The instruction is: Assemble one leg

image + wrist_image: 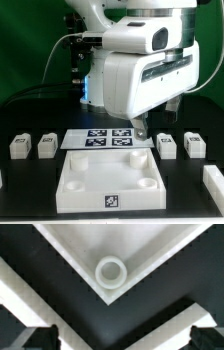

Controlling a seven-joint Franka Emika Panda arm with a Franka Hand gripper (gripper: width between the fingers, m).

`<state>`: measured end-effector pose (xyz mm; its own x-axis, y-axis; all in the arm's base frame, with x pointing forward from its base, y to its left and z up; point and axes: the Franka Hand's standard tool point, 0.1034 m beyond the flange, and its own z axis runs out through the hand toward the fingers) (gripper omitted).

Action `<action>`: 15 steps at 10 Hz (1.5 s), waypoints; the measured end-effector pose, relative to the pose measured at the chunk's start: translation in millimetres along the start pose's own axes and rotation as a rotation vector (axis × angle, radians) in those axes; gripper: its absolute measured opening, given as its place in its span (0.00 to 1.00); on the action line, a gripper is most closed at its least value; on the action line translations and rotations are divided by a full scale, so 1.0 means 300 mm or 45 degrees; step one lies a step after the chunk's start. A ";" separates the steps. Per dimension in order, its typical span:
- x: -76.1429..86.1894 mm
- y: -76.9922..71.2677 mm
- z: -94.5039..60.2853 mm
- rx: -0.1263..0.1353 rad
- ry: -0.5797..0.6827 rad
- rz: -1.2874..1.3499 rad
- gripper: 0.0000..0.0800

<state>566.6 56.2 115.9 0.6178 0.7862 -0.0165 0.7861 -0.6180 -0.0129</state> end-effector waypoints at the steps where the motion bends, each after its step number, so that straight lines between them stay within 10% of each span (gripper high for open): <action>1: 0.000 0.000 0.001 0.001 0.000 0.000 0.81; 11: -0.011 -0.004 0.002 -0.001 -0.001 -0.198 0.81; 15: -0.219 -0.178 0.053 0.020 -0.021 -0.750 0.81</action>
Offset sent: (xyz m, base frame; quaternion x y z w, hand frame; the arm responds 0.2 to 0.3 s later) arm 0.0000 0.0000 0.0000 0.0000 0.0000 0.0000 1.0000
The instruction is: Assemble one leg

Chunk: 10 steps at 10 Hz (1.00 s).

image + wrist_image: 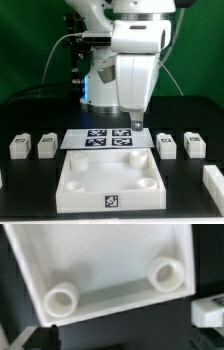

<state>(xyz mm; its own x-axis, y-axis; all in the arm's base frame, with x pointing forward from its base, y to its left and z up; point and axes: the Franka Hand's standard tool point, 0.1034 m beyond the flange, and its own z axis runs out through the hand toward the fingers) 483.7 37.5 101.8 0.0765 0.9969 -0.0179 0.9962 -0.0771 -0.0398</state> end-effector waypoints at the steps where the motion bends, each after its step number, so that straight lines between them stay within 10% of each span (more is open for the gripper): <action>1: -0.009 -0.049 0.037 -0.017 0.008 -0.079 0.81; 4: -0.089 -0.181 0.199 -0.011 0.036 -0.093 0.81; 9: -0.172 -0.172 0.299 0.005 0.057 -0.031 0.81; 10: -0.171 -0.172 0.298 0.004 0.057 -0.028 0.66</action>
Offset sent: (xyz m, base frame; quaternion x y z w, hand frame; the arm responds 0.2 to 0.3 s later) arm -0.0276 -0.0240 -0.0509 -0.0115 0.0384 -0.0289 0.9988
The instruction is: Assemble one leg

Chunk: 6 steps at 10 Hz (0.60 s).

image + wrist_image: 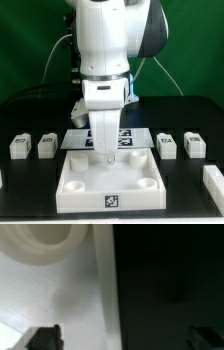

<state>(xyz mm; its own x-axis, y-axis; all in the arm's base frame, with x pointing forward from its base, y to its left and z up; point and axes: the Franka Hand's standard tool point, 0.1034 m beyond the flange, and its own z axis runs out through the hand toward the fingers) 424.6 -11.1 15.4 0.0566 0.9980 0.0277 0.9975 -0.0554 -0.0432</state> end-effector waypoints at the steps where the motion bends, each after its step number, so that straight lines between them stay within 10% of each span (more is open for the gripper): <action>1: 0.000 0.000 0.001 0.001 0.000 0.001 0.66; 3: -0.001 -0.001 0.002 0.002 0.000 0.001 0.31; 6: -0.001 0.002 0.000 -0.005 0.001 0.003 0.07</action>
Offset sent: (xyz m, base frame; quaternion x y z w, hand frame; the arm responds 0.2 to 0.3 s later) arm 0.0000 0.0000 0.0000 0.0000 0.0000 0.0000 1.0000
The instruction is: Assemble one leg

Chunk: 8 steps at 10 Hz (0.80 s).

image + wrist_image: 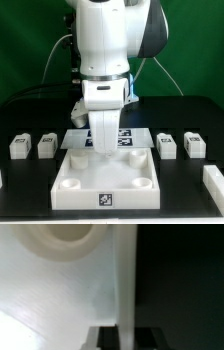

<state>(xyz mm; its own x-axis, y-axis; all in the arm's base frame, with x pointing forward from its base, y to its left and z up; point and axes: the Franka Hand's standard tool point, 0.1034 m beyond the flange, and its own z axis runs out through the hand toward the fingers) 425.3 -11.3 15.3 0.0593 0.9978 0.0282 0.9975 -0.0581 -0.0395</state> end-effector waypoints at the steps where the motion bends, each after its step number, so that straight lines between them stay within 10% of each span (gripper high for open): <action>1: 0.000 0.000 0.000 0.000 0.000 0.000 0.07; 8: 0.001 0.005 -0.002 -0.003 0.000 0.003 0.07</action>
Offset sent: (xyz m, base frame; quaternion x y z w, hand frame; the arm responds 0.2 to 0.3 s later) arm 0.0000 0.0000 0.0000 0.0000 0.0000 0.0000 1.0000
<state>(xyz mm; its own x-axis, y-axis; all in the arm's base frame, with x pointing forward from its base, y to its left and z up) 426.8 -10.9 15.8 0.0616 0.9977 0.0282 0.9975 -0.0605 -0.0369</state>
